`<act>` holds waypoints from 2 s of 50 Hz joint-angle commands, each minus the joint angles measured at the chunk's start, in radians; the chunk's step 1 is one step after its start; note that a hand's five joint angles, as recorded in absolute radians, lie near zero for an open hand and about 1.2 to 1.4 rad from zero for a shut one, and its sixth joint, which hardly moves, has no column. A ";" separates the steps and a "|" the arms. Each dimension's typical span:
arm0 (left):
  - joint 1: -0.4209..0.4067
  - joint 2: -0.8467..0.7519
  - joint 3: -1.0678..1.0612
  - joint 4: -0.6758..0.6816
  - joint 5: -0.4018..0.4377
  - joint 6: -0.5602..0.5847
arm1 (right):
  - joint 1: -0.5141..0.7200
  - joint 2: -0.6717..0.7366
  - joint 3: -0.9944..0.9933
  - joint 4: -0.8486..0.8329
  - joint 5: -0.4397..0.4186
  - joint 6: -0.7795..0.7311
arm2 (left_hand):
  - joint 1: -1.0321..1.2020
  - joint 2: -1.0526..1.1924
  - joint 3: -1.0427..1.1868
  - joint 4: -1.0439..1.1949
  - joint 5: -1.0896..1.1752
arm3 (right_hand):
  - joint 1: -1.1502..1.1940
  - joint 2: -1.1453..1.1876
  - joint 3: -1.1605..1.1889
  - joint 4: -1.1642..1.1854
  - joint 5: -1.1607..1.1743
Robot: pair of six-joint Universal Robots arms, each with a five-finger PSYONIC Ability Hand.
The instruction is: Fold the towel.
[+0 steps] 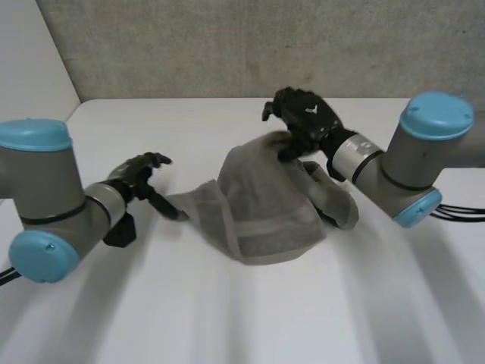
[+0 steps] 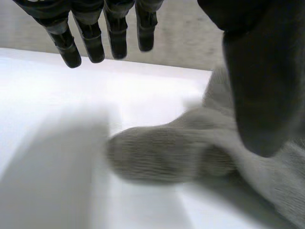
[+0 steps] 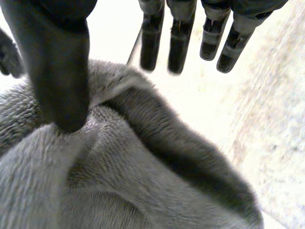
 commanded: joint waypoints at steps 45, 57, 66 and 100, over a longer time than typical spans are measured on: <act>-0.435 -0.086 -0.022 0.189 -0.237 0.686 | -0.161 -0.298 0.620 0.082 0.112 -0.196 | -0.119 -0.083 -0.043 -0.050 -0.063 | -0.361 -0.394 -0.007 -0.059 -0.347; -0.435 -0.115 -0.035 0.262 -0.248 0.760 | -0.153 -0.215 0.561 0.075 0.113 -0.221 | 0.605 0.641 -0.043 -0.050 0.661 | 0.039 0.006 -0.007 -0.059 0.053; -0.436 -0.124 -0.033 0.259 -0.245 0.751 | -0.147 -0.166 0.502 0.082 0.127 -0.206 | 0.835 0.871 -0.043 -0.050 0.891 | 0.589 0.556 -0.007 -0.059 0.602; -0.090 0.031 -0.098 0.199 -0.230 0.647 | -0.234 -0.319 0.519 0.161 0.020 -0.215 | 1.096 1.132 -0.043 -0.050 1.152 | 0.750 0.717 -0.007 -0.059 0.764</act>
